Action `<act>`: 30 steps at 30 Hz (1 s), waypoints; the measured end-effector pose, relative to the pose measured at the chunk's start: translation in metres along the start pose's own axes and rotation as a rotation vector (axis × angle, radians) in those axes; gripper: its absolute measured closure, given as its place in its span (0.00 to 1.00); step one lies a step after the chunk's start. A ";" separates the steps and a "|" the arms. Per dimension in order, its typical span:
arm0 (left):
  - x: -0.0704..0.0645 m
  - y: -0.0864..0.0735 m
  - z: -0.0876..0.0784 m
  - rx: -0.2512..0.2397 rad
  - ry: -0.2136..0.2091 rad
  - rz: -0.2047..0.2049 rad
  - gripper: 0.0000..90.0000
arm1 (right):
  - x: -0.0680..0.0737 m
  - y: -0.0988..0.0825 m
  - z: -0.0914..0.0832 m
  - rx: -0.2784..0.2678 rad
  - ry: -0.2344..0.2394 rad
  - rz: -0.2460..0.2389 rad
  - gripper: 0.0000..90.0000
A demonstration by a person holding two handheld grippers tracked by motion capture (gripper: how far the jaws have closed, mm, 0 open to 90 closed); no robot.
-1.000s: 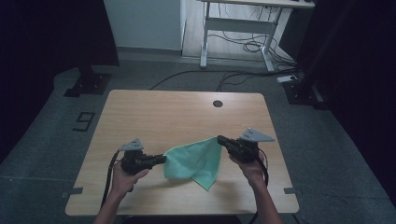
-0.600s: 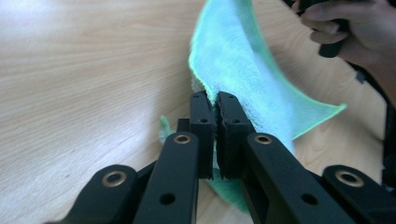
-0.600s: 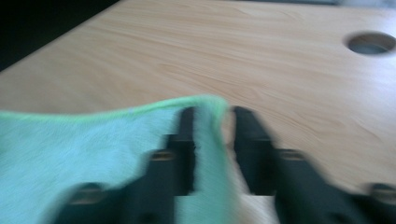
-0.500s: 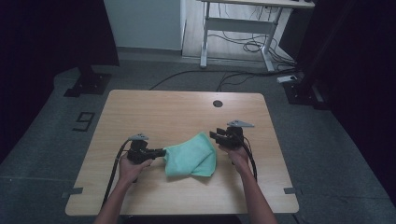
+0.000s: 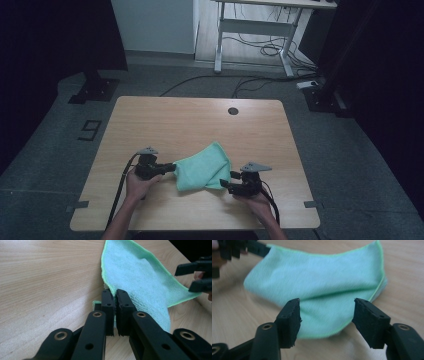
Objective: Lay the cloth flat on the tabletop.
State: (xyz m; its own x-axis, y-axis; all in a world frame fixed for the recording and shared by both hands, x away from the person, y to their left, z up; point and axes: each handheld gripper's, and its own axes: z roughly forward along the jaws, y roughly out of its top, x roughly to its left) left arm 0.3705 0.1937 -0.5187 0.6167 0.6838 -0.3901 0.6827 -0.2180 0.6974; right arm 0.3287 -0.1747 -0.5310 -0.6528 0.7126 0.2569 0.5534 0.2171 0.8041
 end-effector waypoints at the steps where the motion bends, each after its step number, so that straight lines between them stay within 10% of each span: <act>1: 0.000 0.000 0.000 0.001 0.002 -0.002 0.95 | 0.004 -0.004 -0.001 0.004 0.001 -0.016 0.42; 10: -0.001 -0.002 0.000 0.003 0.006 -0.003 0.95 | 0.018 -0.017 -0.005 0.019 0.011 -0.072 0.45; 18: 0.001 -0.003 -0.002 0.000 0.002 -0.015 0.95 | 0.016 -0.022 0.009 0.097 -0.016 -0.153 0.91; 30: 0.005 -0.002 -0.019 -0.045 -0.046 -0.045 0.95 | -0.021 -0.013 -0.038 -0.025 0.035 -0.072 0.94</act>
State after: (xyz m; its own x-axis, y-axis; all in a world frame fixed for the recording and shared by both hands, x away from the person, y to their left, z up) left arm 0.3647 0.2113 -0.5110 0.6038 0.6595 -0.4477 0.6923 -0.1554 0.7047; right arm 0.3154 -0.2175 -0.5261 -0.7085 0.6717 0.2164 0.4916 0.2498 0.8342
